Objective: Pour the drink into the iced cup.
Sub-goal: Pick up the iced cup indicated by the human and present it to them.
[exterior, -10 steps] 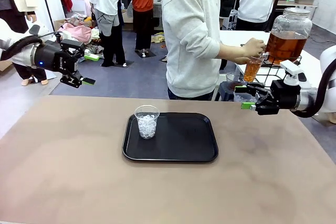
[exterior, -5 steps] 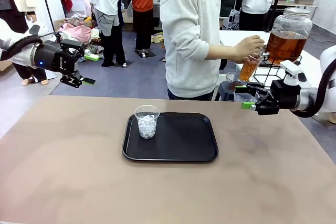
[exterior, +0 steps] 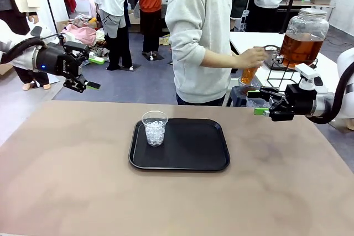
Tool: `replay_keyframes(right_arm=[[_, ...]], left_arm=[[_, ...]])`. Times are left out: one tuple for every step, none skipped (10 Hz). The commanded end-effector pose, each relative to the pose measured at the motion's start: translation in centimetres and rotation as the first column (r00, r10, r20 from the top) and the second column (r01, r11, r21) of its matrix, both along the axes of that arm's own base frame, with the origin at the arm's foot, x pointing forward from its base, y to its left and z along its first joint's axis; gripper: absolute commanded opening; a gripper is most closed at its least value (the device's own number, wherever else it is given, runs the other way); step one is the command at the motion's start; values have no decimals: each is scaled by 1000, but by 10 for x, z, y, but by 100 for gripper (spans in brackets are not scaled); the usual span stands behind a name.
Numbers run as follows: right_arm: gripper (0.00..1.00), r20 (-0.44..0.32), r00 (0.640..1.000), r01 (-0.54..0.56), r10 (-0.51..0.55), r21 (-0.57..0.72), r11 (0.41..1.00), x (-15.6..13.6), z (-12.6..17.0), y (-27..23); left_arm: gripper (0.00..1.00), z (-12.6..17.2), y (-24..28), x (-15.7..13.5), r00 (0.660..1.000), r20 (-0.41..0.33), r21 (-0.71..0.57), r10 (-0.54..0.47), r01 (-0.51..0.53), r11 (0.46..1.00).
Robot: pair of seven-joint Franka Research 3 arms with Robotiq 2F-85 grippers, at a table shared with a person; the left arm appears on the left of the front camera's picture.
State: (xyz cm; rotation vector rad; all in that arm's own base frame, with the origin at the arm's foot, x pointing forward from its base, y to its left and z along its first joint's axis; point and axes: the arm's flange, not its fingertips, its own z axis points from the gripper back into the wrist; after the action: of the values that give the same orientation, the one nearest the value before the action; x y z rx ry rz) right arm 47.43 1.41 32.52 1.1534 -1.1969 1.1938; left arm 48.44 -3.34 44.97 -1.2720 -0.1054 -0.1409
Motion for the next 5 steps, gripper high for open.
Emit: replay_keyframes(right_arm=[[100, -1, 1000, -2, 2, -1, 1000, 2, 3, 1], [100, -1, 1000, -2, 2, -1, 1000, 2, 3, 1], [100, -1, 1000, -2, 2, -1, 1000, 2, 3, 1], [100, -1, 1000, -2, 2, -1, 1000, 2, 3, 1], [100, -1, 1000, -2, 2, -1, 1000, 2, 3, 1]], left_arm=[[100, 2, -1, -1, 1000, -5, 1, 7, -7, 1000], [100, 2, -1, -1, 1000, -5, 1, 7, -7, 1000], [100, 2, -1, -1, 1000, -5, 1, 7, -7, 1000], [100, 2, -1, -1, 1000, -5, 1, 7, -7, 1000], [100, 2, -1, -1, 1000, -5, 1, 7, -7, 1000]])
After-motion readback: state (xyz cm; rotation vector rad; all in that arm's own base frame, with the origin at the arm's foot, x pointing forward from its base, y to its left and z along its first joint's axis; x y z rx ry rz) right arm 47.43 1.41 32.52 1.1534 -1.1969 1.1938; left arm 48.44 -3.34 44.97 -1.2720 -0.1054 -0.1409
